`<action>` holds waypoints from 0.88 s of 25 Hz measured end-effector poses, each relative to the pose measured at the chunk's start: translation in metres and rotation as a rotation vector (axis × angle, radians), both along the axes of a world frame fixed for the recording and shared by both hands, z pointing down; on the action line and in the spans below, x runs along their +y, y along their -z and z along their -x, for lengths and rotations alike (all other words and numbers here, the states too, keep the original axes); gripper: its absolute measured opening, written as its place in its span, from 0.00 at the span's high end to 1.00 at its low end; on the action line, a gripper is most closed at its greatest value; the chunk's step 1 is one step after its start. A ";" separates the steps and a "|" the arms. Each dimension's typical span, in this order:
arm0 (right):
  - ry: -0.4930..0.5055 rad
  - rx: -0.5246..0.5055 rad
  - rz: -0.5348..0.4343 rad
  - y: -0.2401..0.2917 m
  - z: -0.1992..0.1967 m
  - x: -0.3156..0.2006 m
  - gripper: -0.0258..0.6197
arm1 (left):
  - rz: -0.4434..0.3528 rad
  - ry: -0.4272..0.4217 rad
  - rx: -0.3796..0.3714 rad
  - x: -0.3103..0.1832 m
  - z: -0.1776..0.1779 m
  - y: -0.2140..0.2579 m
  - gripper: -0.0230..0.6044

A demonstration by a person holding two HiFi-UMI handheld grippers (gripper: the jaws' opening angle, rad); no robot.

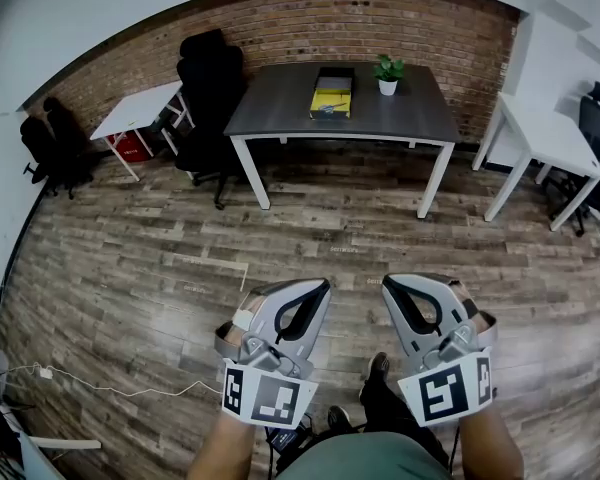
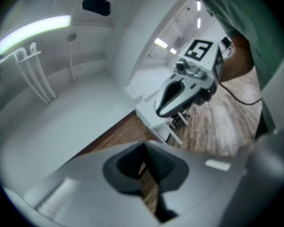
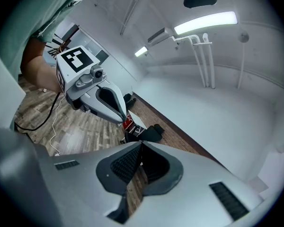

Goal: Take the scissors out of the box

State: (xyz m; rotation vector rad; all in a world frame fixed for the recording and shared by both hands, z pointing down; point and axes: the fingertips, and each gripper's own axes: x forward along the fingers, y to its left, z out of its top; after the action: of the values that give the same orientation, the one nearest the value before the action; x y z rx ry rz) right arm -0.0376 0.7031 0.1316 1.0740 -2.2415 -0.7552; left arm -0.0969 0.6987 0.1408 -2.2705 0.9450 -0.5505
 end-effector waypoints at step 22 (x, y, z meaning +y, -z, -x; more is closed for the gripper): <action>0.080 -0.062 0.021 0.000 -0.081 -0.205 0.95 | 0.007 0.085 -0.052 -0.198 -0.080 -0.005 0.97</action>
State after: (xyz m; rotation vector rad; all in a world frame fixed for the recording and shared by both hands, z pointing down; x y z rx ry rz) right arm 0.0438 0.4983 0.1315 1.0156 -2.3521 -0.7389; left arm -0.0167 0.5008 0.1462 -2.2194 1.0190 -0.6475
